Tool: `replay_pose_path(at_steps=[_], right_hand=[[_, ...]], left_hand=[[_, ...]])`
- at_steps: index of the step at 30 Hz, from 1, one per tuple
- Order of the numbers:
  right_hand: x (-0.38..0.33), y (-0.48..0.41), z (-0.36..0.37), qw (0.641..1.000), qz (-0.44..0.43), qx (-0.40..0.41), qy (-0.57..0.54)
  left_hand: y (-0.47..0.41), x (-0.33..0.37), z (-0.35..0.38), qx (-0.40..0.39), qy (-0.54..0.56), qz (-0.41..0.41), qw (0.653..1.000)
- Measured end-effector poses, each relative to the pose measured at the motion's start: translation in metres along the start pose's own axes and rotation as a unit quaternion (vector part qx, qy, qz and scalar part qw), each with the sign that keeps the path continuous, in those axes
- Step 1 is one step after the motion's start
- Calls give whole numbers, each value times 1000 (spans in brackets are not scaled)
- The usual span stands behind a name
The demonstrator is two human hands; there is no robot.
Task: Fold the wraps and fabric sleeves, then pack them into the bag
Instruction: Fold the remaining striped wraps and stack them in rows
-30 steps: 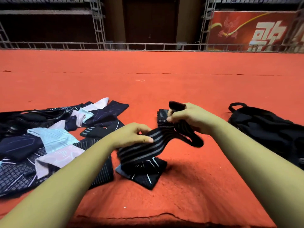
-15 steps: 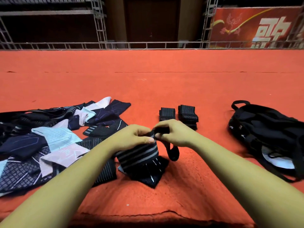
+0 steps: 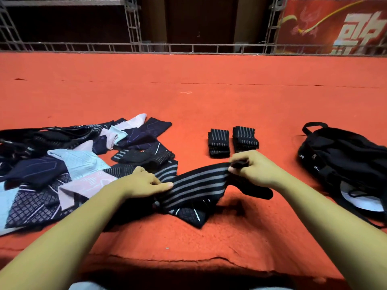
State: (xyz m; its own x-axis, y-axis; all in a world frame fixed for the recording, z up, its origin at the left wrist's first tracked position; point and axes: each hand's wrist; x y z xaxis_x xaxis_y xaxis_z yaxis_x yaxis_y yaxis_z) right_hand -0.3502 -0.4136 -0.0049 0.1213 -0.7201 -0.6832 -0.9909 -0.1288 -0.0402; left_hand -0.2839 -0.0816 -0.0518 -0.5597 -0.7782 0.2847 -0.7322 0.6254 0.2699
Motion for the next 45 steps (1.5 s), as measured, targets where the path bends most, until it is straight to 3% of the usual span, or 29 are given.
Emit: replay_pose_path(at_steps=[2,4,5,7,9,11,15,17,19,21,23,26,28,29,32,34,36,39,42,45], right_hand=[[0,-1,-11,999,-1,12,-30],[-5,-2,-21,1000,-5,-17,-17],[-11,-2,-25,999,-5,-46,3],[-28,-1,-28,994,-14,-99,38],[-48,-1,-31,991,-11,-129,43],[-64,-4,-35,990,-5,-138,14],[-73,-7,-41,991,32,-82,-103],[-69,-5,-47,956,78,-59,-277],[-58,-5,-53,866,104,-60,-486],[-43,-10,-57,809,114,-15,-577],[-30,-17,-57,782,146,67,-602],[-17,-26,-53,801,172,139,-557],[-11,-33,-48,822,178,169,-514],[-10,-36,-45,834,180,191,-485],[-14,-45,-32,887,157,220,-374],[-23,-49,-21,917,129,205,-316],[-34,-49,-14,936,100,181,-285],[-47,-52,-5,943,63,161,-285],[-55,-59,-2,941,39,177,-285],[-56,-74,-3,928,62,234,-284]], left_hand=[[2,1,-4,-5,-55,-43,998],[3,7,-13,80,-81,-30,993],[1,12,-18,147,-64,-1,987],[-3,27,-28,252,93,79,960],[-4,56,-38,224,279,178,917],[-4,85,-42,151,316,248,903],[-10,99,-28,121,308,228,916],[-10,99,-23,178,320,196,910],[-9,98,-23,264,418,141,858],[-7,98,-30,292,586,96,750],[0,100,-37,267,675,92,682],[8,106,-38,208,723,109,650],[9,107,-25,144,729,70,666],[7,104,-15,101,710,39,696],[-2,79,16,-9,473,-34,880],[-11,66,29,-21,333,-21,943],[-21,63,29,39,294,-12,955],[-36,64,24,199,222,14,954],[-51,67,22,217,339,51,914],[-68,66,23,226,416,28,880]])
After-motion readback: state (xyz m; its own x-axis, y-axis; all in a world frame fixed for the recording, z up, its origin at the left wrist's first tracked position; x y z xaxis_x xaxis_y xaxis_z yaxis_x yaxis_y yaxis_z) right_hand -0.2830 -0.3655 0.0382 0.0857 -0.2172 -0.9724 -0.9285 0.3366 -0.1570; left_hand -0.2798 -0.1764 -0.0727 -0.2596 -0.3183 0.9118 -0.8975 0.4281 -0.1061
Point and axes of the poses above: each hand's wrist, its own y-axis away from the middle knuckle, its own z-axis out of the palm, x = y × z, and after that the axes turned 10 degrees about z, right-handed
